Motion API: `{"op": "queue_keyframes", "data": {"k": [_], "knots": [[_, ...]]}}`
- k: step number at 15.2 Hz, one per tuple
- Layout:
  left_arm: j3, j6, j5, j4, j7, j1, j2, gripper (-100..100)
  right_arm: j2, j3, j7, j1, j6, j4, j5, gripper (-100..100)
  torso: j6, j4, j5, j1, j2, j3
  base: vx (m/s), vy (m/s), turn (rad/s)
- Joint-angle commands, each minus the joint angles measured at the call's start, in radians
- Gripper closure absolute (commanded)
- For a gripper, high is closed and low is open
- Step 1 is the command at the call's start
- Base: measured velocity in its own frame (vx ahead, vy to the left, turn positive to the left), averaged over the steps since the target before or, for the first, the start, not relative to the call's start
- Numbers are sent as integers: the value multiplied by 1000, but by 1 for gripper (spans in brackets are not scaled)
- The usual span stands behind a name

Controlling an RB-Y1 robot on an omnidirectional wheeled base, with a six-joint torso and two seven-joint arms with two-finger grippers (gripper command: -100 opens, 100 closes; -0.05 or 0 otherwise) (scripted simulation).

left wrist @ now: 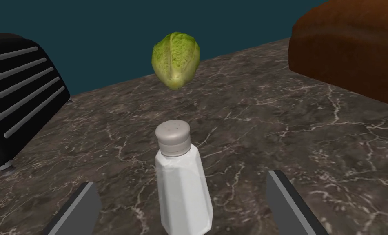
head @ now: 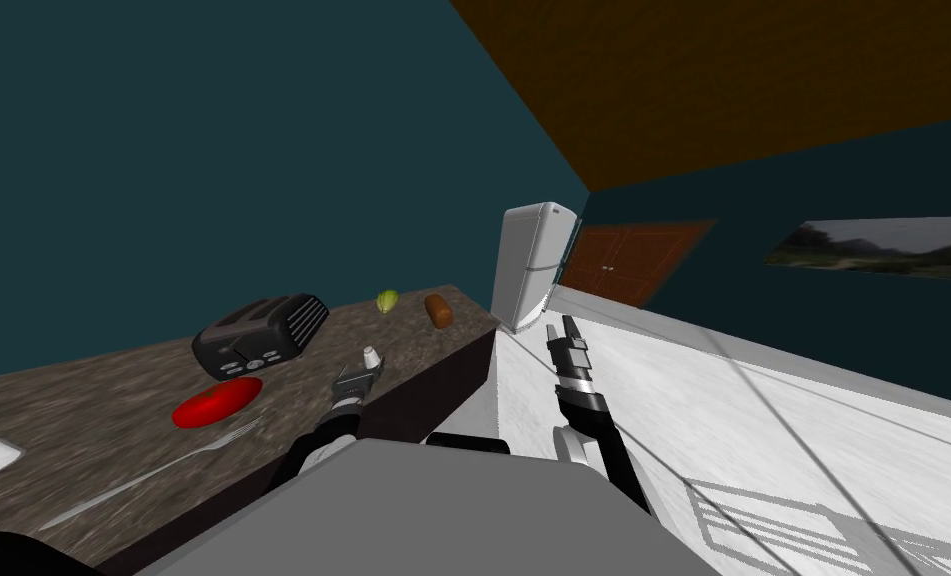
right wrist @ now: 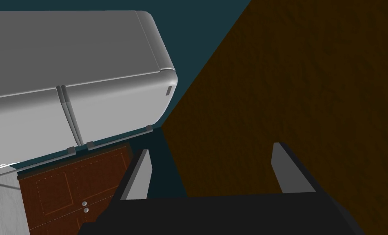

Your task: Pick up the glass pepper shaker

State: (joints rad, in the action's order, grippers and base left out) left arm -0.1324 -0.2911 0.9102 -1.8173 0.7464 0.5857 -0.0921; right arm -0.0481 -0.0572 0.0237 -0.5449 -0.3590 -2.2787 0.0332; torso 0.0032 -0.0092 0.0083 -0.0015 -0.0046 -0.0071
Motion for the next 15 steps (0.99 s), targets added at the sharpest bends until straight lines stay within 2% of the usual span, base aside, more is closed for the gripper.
{"op": "queue_keyframes", "data": {"k": [1, 6, 10, 12, 15], "knots": [[8, -3, 6, 8, 0, -4, -43, -100, 0, 0, 0, 0, 0, 0, 0, 0, 0, 0, 0, 0, 0, 0, -65, -75, -39], [21, -7, 17, 21, -6, -14, -114, -100, 0, 0, 0, 0, 0, 0, 0, 0, 0, 0, 0, 1, -2, -1, -44, -56, -34], [26, -18, 12, 47, -20, -38, -171, -100, 0, 0, 0, 0, 0, 0, 0, 0, 0, -1, 1, 5, -4, -2, -14, -3, -28], [16, -37, -17, 76, -30, -63, -145, -100, 0, 0, 0, 0, 0, 0, 0, 0, 0, -1, 2, 10, -5, -3, 31, 130, 29], [10, -47, -35, 85, -31, -71, -104, -100, -1, 1, 0, 0, 0, 0, 0, 0, 0, -2, 4, 17, -9, -5, 58, 143, 37]]}}
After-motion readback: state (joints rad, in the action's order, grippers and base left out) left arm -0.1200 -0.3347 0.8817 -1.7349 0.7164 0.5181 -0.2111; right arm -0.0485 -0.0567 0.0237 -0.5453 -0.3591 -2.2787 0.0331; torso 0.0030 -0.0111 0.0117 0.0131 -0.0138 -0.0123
